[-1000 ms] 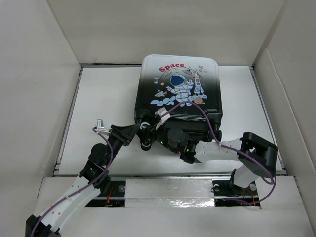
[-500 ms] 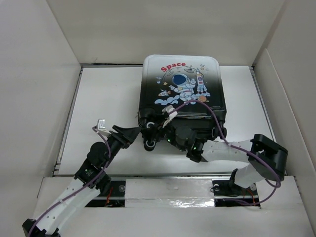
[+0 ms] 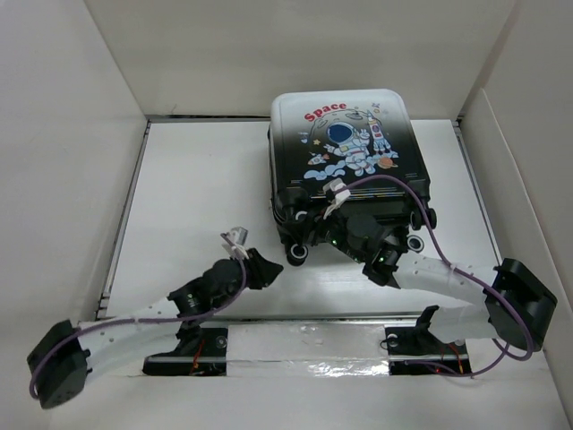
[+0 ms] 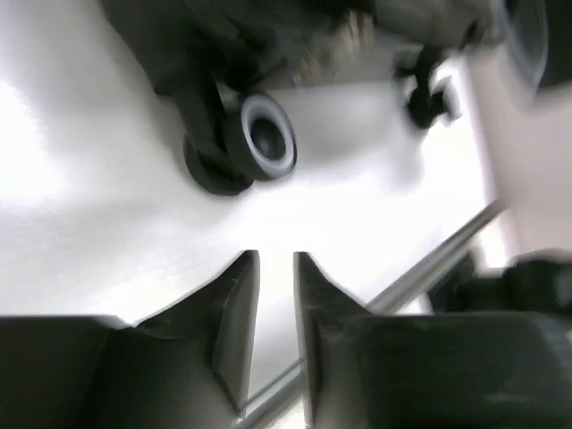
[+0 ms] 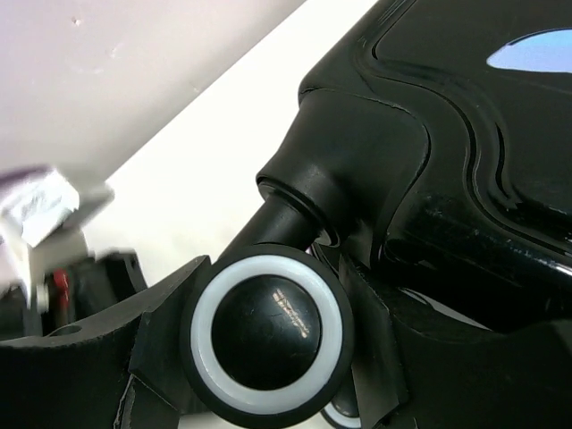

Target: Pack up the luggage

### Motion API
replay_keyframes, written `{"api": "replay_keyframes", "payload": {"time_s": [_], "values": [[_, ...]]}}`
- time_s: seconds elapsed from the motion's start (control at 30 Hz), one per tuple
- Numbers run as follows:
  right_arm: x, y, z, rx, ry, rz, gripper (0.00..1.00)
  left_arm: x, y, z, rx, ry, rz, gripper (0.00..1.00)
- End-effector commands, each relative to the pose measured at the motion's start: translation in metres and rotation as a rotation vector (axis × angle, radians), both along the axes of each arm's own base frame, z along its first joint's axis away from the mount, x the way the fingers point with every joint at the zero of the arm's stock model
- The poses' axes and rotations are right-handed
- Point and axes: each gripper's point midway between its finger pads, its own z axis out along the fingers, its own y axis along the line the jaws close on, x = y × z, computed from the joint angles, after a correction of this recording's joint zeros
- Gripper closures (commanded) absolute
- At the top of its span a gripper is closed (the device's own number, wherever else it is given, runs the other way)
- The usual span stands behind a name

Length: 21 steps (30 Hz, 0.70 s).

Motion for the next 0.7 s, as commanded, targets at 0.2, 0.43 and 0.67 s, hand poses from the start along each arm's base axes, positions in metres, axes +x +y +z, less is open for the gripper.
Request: {"api": "replay_keyframes", "payload": {"time_s": [0.2, 0.43, 0.67], "values": [[0.004, 0.008, 0.045, 0.066, -0.085, 0.032, 0.85, 0.022, -0.029, 0.052, 0.021, -0.229, 0.185, 0.61], [-0.018, 0.027, 0.053, 0.086, -0.08, 0.147, 0.85, 0.046, -0.039, 0.064, 0.04, -0.303, 0.285, 0.61], [-0.03, 0.036, 0.062, 0.114, -0.079, 0.22, 0.85, 0.057, -0.062, 0.067, 0.021, -0.349, 0.287, 0.62]]}}
